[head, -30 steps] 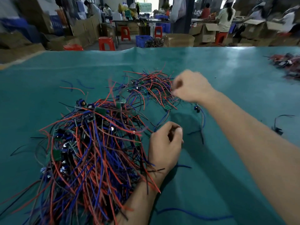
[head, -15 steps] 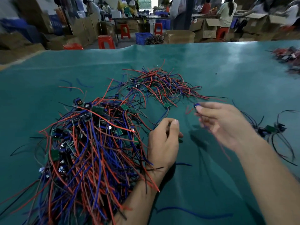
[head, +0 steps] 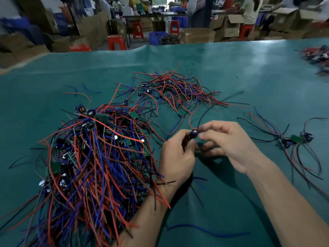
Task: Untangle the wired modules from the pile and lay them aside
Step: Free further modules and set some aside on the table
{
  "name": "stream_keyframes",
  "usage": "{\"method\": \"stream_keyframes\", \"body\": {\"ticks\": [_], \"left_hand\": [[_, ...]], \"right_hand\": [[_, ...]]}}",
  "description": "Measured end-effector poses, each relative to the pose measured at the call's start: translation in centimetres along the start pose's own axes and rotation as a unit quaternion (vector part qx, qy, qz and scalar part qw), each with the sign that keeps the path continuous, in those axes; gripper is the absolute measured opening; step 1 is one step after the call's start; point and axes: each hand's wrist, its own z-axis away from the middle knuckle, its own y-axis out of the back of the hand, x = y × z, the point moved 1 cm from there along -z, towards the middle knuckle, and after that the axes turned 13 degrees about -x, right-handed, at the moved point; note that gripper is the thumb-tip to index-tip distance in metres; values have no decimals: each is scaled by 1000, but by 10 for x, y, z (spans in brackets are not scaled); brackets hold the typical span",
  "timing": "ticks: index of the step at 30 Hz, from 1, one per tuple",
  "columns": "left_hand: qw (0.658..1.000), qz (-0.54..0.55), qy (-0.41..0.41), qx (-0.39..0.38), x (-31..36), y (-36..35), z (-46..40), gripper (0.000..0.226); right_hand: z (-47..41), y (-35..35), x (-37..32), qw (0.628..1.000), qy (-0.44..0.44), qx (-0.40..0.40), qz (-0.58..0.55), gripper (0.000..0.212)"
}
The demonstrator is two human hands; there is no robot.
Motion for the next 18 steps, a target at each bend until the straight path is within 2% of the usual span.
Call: {"method": "stream_keyframes", "body": {"ticks": [3,6,9,12,16,18], "left_hand": [[1000,12,-5,-16,0,1,0,23],[999,-2,-8,-35,3,2,0,31],[999,13,-3,-45,4,2,1,29],[998,27,6,-58,4,1,2,24],[997,27,22,-62,7,1,2,25],[997,29,23,-65,7,2,2,25]], "right_hand": [[-4,2,4,1000,19,11,-21,16],[-5,5,5,997,12,-23,-77,6],[-5,10,5,993,11,-63,-100,14],[-5,12,6,989,29,-79,-122,13],[-7,11,6,989,90,-22,-113,10],[-8,10,8,991,122,40,-47,7]]}}
